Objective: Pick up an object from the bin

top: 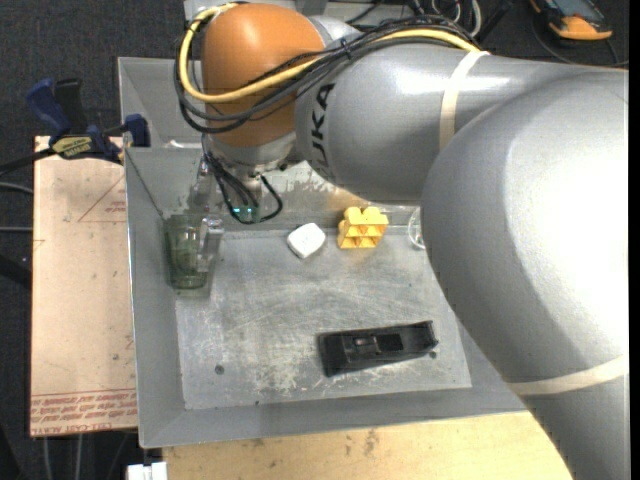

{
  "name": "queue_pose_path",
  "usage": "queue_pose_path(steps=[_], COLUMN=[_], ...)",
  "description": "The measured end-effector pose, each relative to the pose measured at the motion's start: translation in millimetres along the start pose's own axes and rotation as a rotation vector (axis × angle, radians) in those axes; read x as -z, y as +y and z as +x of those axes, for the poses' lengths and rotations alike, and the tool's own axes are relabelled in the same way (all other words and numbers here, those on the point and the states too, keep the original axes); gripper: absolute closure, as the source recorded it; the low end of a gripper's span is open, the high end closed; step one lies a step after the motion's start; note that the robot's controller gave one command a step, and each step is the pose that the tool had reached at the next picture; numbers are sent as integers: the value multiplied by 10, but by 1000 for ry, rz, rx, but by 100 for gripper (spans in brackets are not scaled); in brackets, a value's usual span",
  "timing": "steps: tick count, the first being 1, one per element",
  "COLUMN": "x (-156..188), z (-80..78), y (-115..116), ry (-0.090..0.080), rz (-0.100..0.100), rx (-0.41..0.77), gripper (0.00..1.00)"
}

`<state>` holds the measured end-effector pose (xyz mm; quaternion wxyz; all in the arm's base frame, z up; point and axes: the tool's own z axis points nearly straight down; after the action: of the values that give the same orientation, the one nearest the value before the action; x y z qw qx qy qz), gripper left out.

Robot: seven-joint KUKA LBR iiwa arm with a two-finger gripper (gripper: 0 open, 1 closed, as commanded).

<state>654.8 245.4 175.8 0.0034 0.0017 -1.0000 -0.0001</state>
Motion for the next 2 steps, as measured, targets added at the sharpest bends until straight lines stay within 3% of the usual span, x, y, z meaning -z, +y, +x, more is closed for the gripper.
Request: queue_pose_path(steps=[1, 2], x=[57, -657], z=[-21, 199], y=[-11, -6], ry=[-8, -22], rz=[-2, -7], rx=[-3, -139], gripper=[0, 0])
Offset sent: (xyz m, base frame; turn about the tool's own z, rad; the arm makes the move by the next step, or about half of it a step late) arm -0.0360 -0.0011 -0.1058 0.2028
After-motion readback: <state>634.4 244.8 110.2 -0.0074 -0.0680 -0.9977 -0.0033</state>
